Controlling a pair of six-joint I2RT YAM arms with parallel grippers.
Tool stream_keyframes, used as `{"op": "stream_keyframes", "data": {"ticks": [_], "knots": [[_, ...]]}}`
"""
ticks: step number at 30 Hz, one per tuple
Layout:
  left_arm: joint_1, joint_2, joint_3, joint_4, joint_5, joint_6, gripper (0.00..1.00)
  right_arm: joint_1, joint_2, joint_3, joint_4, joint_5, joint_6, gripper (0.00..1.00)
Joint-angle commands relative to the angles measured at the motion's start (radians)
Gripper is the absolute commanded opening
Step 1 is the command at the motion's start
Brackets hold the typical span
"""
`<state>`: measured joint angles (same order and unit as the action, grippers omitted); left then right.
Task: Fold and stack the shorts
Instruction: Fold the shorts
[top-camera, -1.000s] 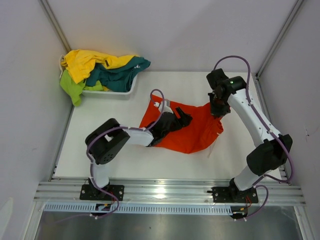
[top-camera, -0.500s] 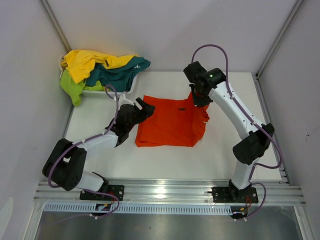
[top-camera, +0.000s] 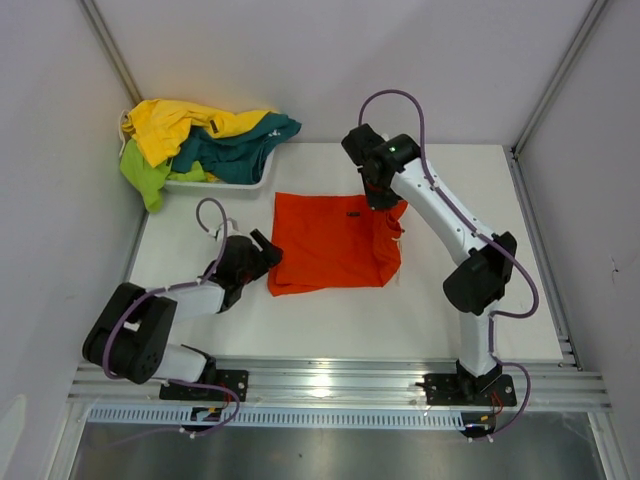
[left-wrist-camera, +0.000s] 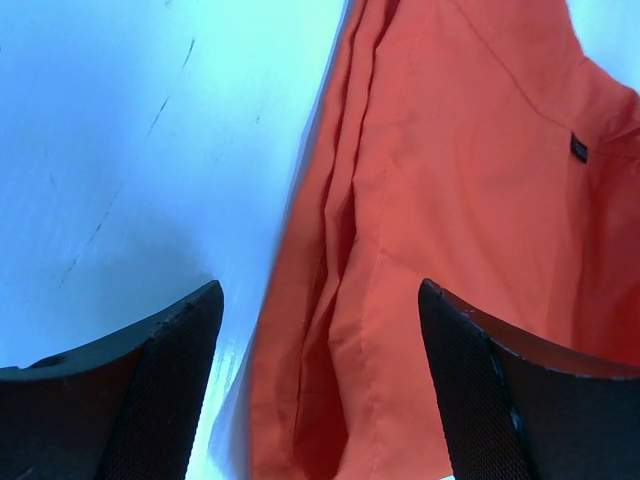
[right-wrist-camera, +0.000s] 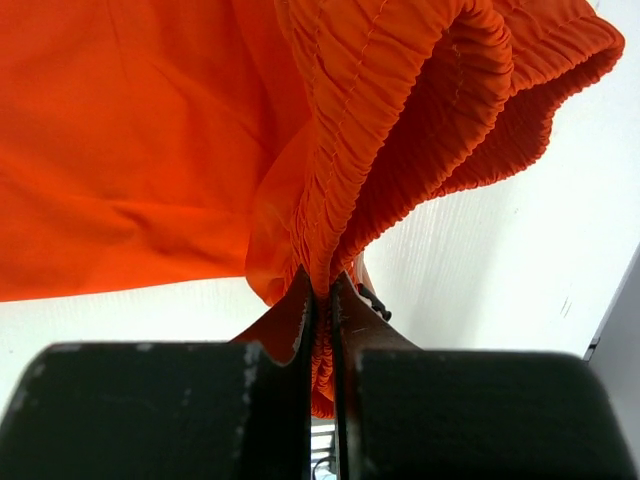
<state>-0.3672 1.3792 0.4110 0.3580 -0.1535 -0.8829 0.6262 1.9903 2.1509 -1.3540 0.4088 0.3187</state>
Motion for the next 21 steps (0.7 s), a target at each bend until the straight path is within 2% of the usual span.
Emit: {"op": "stream_keyframes", "data": {"ticks": [1, 6, 12, 21], "knots": [[0.007, 0.035, 0.017, 0.027, -0.001, 0.027, 0.81, 0.027, 0.021, 0.072, -0.149, 0.022, -0.001, 0.0], [0.007, 0.164, 0.037, 0.082, 0.072, 0.012, 0.76, 0.078, 0.068, 0.159, -0.146, 0.002, -0.007, 0.0], [0.007, 0.208, 0.026, 0.128, 0.094, 0.007, 0.73, 0.161, 0.177, 0.286, -0.16, 0.01, -0.024, 0.0], [-0.004, 0.235, 0.014, 0.154, 0.111, 0.012, 0.69, 0.231, 0.212, 0.293, 0.012, -0.06, -0.058, 0.03]]}}
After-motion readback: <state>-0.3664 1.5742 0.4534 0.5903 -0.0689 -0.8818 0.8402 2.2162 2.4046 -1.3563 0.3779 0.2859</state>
